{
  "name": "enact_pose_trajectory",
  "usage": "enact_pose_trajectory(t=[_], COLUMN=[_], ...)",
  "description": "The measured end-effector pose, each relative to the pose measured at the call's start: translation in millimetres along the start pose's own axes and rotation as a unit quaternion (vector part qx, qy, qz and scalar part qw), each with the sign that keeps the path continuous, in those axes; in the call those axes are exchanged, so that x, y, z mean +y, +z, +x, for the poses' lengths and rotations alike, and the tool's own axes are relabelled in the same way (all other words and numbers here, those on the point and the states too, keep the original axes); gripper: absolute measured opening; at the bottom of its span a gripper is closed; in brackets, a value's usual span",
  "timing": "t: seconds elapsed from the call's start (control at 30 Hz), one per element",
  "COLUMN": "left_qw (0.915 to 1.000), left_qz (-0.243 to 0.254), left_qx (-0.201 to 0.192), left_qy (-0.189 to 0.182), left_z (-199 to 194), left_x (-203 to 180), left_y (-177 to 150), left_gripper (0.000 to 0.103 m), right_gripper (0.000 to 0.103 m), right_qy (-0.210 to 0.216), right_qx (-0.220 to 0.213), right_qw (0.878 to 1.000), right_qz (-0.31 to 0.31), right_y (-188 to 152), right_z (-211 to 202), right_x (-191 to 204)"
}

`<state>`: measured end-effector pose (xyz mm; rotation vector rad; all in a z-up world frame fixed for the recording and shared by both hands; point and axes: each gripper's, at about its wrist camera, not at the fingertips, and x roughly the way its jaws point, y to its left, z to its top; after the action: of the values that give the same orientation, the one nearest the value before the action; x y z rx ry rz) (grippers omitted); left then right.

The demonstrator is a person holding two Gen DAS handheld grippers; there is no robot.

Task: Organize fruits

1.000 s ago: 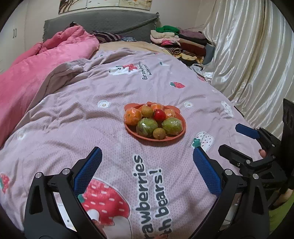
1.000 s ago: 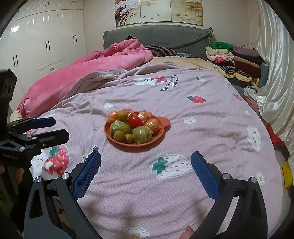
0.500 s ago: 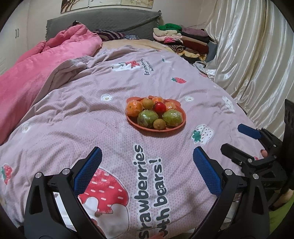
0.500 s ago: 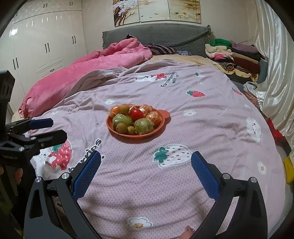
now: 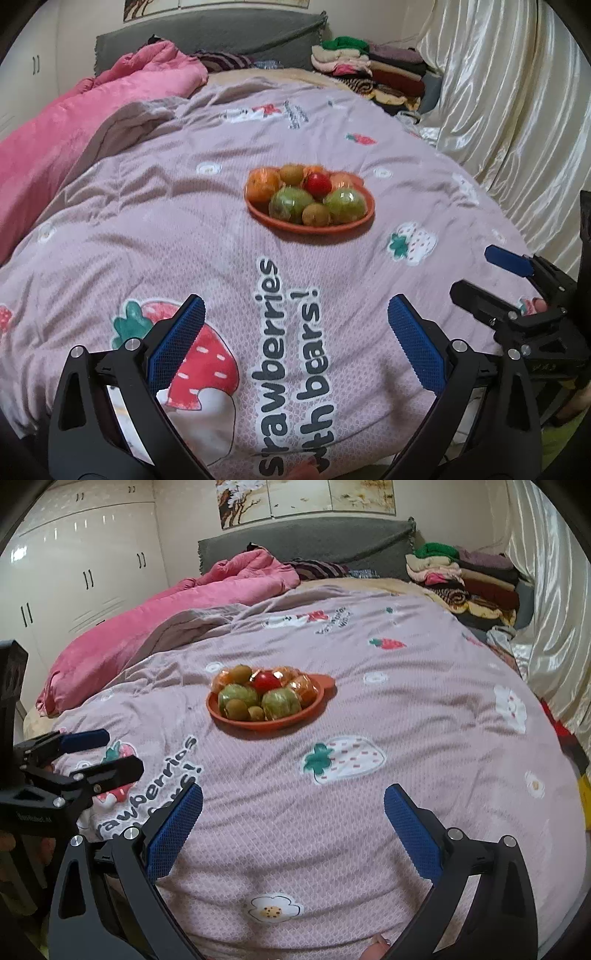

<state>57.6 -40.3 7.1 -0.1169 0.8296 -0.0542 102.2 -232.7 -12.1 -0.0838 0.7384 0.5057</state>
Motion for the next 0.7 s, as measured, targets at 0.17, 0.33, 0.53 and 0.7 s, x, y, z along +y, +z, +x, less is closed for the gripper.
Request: enact_pose_trajectory(t=[0.17, 0.33, 0.53, 0.7], left_qw=[0.9998, 0.9998, 0.9996, 0.9995], left_qz=[-0.004, -0.004, -0.007, -0.009], left_qx=[0.015, 0.016, 0.019, 0.019], left_qy=[0.010, 0.014, 0.019, 0.022], left_z=[7.1, 7.1, 7.7, 7.4], left_x=[1.1, 1.6, 1.9, 2.6], left_y=[-4.2, -5.5, -4.7, -4.0], left_gripper=[0.093, 0.093, 0.093, 0.093], right_gripper=[0.098, 0.098, 0.098, 0.098], right_qy=[0.002, -0.003, -0.008, -0.011], right_qx=[0.006, 0.008, 0.009, 0.011], right_qw=[1.000, 1.000, 1.000, 1.000], right_qz=[0.005, 0.005, 0.005, 0.007], right_y=[-3.1, -2.6, -1.6, -1.6], right_z=[4.5, 3.7, 1.6, 2.0], right_x=[-3.1, -5.7, -8.4, -9.8])
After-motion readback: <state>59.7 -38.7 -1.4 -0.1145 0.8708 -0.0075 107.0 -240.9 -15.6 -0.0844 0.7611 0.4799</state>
